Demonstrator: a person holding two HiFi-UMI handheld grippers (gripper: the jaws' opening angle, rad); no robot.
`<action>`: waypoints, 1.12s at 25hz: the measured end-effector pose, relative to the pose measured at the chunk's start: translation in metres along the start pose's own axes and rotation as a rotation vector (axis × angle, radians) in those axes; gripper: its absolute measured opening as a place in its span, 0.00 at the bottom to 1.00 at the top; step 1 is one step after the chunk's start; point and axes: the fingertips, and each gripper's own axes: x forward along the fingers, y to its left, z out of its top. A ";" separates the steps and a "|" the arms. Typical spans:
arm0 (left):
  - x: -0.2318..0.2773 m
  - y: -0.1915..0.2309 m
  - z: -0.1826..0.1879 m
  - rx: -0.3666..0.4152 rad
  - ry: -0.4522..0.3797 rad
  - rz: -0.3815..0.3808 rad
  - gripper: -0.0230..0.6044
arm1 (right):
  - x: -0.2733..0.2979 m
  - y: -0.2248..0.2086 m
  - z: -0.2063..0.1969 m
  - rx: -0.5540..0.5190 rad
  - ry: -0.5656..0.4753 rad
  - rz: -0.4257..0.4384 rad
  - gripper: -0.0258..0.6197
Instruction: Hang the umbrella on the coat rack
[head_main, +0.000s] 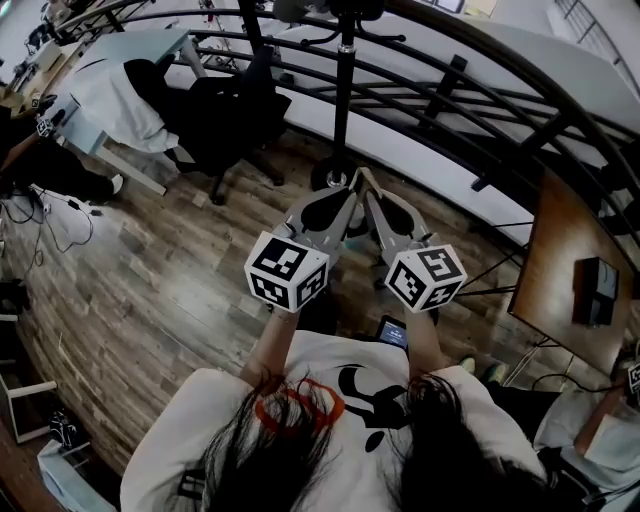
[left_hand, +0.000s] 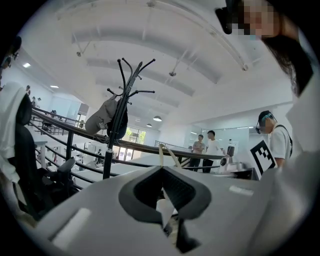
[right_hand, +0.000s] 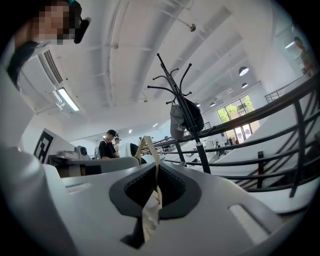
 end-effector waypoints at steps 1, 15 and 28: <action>0.003 0.008 0.005 0.003 -0.003 -0.009 0.04 | 0.010 -0.001 0.003 0.002 -0.003 -0.001 0.07; 0.046 0.079 0.057 0.024 -0.020 -0.131 0.04 | 0.094 -0.018 0.049 -0.034 -0.061 -0.067 0.07; 0.084 0.117 0.063 -0.003 -0.012 -0.143 0.04 | 0.133 -0.054 0.064 -0.034 -0.054 -0.089 0.07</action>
